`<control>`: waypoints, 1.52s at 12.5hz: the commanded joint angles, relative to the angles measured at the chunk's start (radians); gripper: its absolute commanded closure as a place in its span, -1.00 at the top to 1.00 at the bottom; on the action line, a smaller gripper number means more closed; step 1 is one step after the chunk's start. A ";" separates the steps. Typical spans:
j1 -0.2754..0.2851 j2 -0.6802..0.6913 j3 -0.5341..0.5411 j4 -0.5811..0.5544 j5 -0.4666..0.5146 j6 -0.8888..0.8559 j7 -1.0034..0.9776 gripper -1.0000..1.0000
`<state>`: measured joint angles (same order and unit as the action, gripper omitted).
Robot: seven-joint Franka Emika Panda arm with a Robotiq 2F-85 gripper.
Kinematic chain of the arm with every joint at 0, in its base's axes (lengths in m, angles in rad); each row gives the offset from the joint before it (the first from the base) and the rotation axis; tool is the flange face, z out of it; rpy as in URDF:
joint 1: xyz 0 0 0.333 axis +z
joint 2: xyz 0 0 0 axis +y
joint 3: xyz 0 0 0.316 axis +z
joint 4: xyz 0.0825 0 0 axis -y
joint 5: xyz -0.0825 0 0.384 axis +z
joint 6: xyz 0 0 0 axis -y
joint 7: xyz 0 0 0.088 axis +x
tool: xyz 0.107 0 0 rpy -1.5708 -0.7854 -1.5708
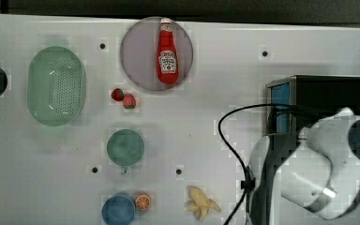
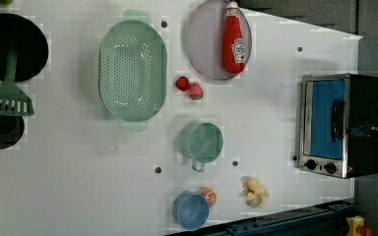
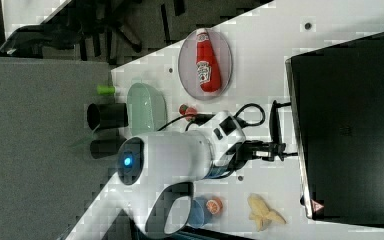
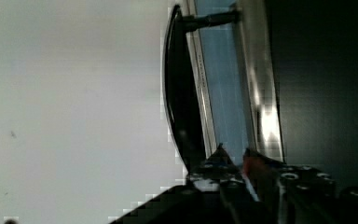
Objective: Flap open oven.
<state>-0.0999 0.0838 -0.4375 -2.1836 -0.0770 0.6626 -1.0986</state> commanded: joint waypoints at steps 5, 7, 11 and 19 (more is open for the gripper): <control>0.012 0.043 0.006 -0.065 0.001 0.187 -0.057 -0.65; 0.017 0.057 0.013 -0.065 0.000 0.197 -0.057 -0.65; 0.052 0.059 0.028 -0.079 -0.044 0.199 -0.018 -0.65; 0.117 0.076 0.148 -0.142 -0.431 0.199 0.468 -0.65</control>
<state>-0.0347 0.1427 -0.3149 -2.3008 -0.5215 0.8623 -0.7715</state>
